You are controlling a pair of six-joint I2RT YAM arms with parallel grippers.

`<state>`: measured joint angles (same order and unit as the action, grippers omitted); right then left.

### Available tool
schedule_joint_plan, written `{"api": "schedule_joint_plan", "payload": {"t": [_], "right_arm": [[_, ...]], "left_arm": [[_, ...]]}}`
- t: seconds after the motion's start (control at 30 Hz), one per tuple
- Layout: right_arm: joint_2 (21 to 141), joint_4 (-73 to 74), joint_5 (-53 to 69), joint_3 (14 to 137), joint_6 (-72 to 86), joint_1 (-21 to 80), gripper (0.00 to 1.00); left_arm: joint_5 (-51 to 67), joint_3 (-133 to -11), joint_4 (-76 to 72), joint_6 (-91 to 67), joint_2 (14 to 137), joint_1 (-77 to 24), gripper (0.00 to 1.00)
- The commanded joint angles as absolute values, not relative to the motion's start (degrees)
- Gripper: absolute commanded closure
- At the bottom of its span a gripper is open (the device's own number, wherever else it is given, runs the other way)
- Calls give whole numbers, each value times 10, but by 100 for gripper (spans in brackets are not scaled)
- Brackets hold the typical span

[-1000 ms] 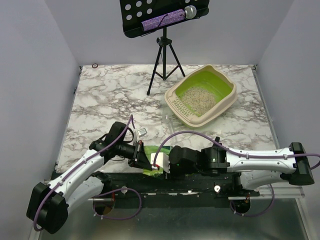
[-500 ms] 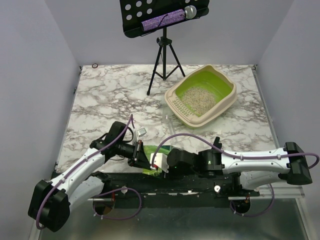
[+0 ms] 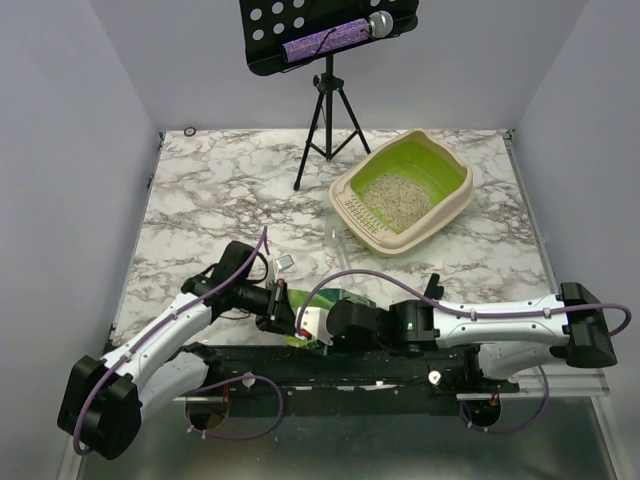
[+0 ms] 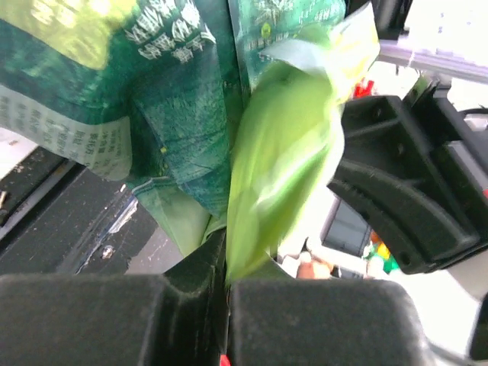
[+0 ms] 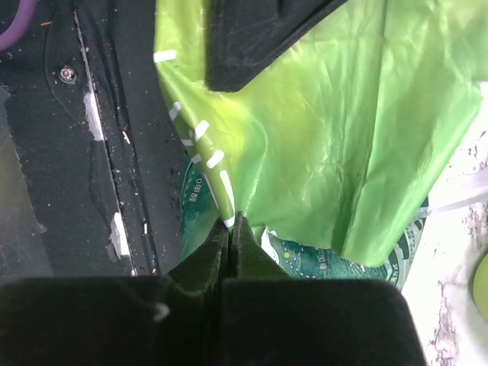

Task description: Fill the litter box with clean litter

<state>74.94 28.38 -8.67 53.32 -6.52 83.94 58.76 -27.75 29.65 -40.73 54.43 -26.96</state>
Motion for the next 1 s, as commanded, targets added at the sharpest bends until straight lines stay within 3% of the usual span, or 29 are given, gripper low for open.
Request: {"api": "schedule_joint_plan", "payload": {"t": [0.0, 0.13, 0.2, 0.33, 0.57, 0.7, 0.97], "right_arm": [[755, 389, -88, 524, -60, 841, 99], [737, 384, -91, 532, -56, 818, 99], [726, 374, -81, 532, -56, 801, 100], [711, 368, -57, 537, -65, 756, 99], [682, 345, 18, 556, -87, 671, 100], [697, 339, 44, 573, -88, 658, 99], [704, 310, 66, 556, -69, 656, 99]], "left_arm": [[422, -376, 360, -328, 519, -257, 80], [246, -456, 401, -283, 472, -257, 78], [212, -472, 390, -268, 446, -256, 68], [262, -450, 313, -239, 411, -257, 67], [401, -382, 167, -200, 396, -260, 53], [412, -379, 126, -152, 391, -281, 44], [361, -359, 36, -38, 374, -382, 35]]}}
